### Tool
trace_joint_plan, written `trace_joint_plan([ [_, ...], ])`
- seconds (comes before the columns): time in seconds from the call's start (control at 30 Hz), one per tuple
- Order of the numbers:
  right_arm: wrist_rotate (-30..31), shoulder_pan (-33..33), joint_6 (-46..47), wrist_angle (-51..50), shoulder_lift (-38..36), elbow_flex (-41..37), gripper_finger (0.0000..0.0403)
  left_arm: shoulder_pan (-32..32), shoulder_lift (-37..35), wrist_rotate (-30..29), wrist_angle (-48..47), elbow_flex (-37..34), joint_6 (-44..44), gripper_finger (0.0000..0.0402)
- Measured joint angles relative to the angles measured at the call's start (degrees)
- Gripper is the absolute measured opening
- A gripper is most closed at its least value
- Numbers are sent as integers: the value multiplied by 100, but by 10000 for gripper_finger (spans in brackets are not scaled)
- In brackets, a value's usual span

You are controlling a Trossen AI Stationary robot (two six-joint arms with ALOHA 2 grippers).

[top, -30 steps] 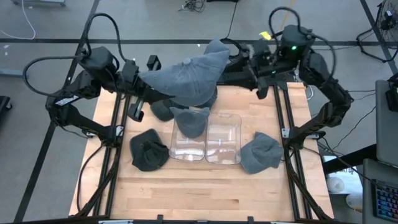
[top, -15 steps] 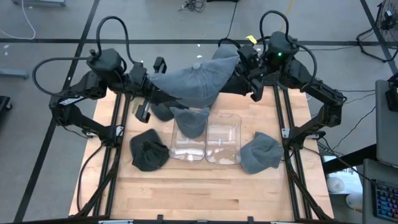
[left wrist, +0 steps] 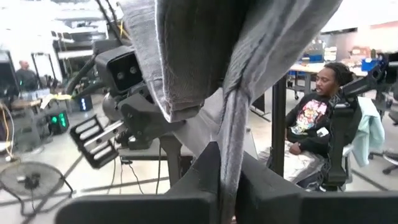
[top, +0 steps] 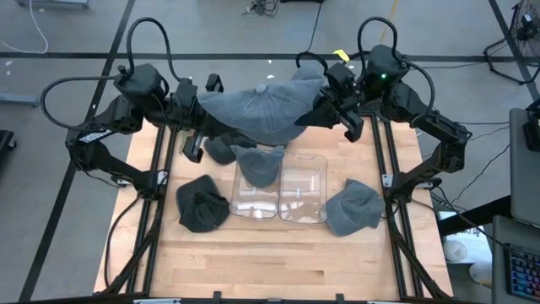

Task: Pick & Place hat
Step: Put the bottom gray cap into the left transparent bin

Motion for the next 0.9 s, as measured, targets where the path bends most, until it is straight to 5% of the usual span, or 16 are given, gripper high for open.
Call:
trace_joint_plan([
  [0.17,175,-53,-261,-610,-202,0,2,128,-85,-109,-531,-10,-380,85],
  [0.47,1408,-179,-1330,-2934,-719,6,1,185,-617,-715,-1355,4,-241,192],
  [0.63,1436,-155,-1464,-3572,-738,-4,1,187,-608,-708,-1700,0,-239,236],
  [0.9,1473,99,-1329,-3344,-752,-1004,0,189,-517,-856,-2269,-2,-296,281],
])
